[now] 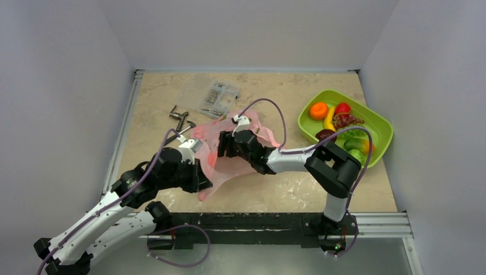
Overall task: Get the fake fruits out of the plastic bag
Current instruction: Take out the fake fruit from the plastic bag.
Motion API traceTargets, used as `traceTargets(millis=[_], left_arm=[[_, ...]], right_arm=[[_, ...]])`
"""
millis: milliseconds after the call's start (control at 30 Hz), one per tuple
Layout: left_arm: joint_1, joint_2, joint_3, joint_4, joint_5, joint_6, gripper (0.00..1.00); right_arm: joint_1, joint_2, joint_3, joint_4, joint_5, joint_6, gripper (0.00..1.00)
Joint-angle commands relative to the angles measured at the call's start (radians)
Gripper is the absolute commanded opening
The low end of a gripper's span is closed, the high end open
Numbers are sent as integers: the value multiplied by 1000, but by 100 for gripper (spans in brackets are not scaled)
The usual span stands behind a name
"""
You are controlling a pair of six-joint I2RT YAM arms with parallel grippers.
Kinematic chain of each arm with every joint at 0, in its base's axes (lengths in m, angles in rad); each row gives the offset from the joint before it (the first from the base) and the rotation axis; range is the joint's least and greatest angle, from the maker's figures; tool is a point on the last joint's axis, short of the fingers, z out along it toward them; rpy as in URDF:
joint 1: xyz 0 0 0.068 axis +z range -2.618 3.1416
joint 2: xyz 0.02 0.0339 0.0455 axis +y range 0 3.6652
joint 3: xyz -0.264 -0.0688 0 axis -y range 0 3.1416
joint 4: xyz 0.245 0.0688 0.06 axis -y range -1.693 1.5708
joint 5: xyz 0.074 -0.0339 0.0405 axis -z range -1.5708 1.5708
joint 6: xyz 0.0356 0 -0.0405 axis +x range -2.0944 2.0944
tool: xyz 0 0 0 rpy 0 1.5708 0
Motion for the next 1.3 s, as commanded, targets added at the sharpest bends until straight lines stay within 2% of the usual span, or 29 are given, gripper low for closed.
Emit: traceTargets(millis=[0, 200, 367, 467, 567, 633, 700, 767, 900, 1133, 1267], left_arm=[[-9, -6, 4, 35, 30, -10, 0], [-11, -5, 9, 37, 30, -7, 0], [-14, 3, 8, 35, 28, -7, 0], [-13, -5, 9, 28, 21, -13, 0], [-13, -18, 11, 5, -10, -15, 0], [-13, -28, 8, -12, -33, -22, 0], [-13, -35, 3, -16, -56, -27, 0], [-13, -34, 2, -22, -82, -38, 0], [-14, -28, 6, -11, -97, -47, 0], [-13, -19, 11, 12, -115, -58, 0], [-13, 1, 11, 21, -105, -62, 0]], right_arm=[[0, 55, 115, -34, 145, 141, 75], [0, 146, 196, -119, 315, 225, 92], [0, 258, 307, -260, 432, 326, 91], [0, 288, 329, -277, 466, 313, 80], [1, 257, 293, -221, 472, 240, 54], [4, 211, 265, -183, 450, 176, 42], [7, 157, 225, -152, 401, 113, 29], [11, 91, 175, -117, 335, 59, 22], [14, -42, 62, -78, 173, 0, 1], [15, -190, -88, -23, -162, -37, 0], [15, -265, -146, -3, -275, -45, 0]])
